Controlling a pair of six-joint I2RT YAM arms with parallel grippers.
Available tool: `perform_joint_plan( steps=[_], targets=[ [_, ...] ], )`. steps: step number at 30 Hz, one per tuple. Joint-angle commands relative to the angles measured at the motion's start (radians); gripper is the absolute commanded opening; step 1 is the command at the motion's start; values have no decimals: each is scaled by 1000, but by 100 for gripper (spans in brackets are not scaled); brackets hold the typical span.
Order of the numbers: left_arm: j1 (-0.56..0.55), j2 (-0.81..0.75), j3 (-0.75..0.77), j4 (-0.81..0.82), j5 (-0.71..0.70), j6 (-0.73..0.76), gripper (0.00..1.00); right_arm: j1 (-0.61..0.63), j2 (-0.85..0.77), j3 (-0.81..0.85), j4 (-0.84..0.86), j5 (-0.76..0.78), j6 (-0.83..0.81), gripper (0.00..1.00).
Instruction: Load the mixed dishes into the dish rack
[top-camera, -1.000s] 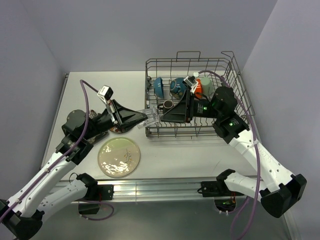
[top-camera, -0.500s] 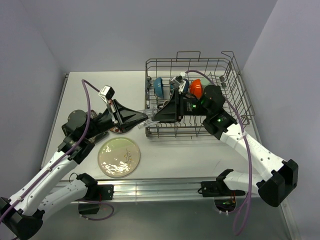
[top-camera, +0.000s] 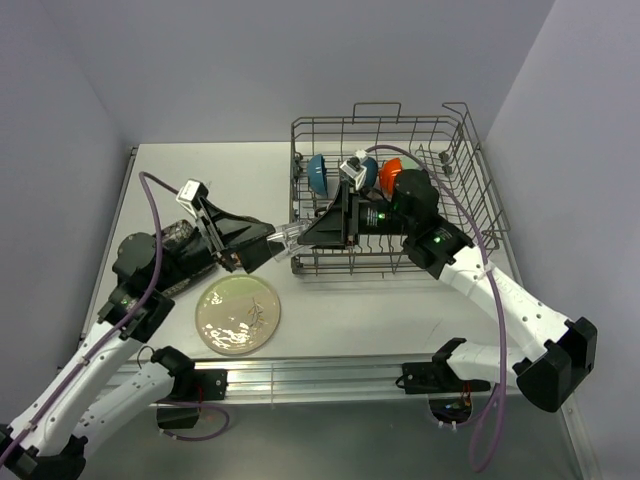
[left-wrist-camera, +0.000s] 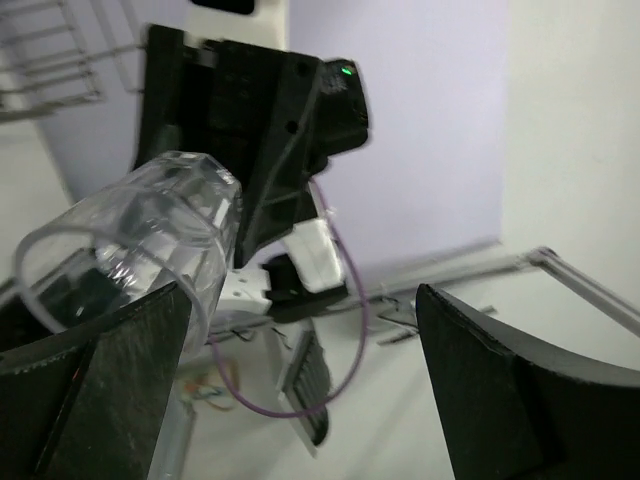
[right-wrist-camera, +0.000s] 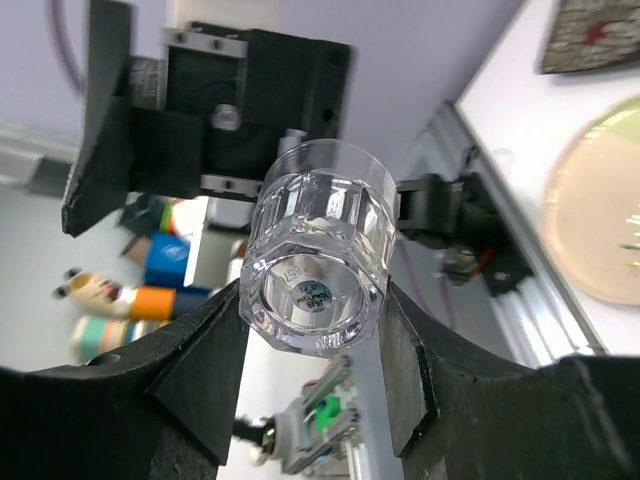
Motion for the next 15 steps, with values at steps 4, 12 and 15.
perform_joint_plan(
  steps=[4, 12, 15],
  targets=[
    [38, -47, 292, -635, -240, 324, 99, -51, -19, 131, -367, 223, -254, 0],
    [36, 66, 422, -1021, -499, 471, 97, -44, 137, 381, -836, 674, -604, 0],
    [36, 157, 453, -1107, -519, 494, 94, -44, 194, 421, -920, 740, -660, 0]
  ],
)
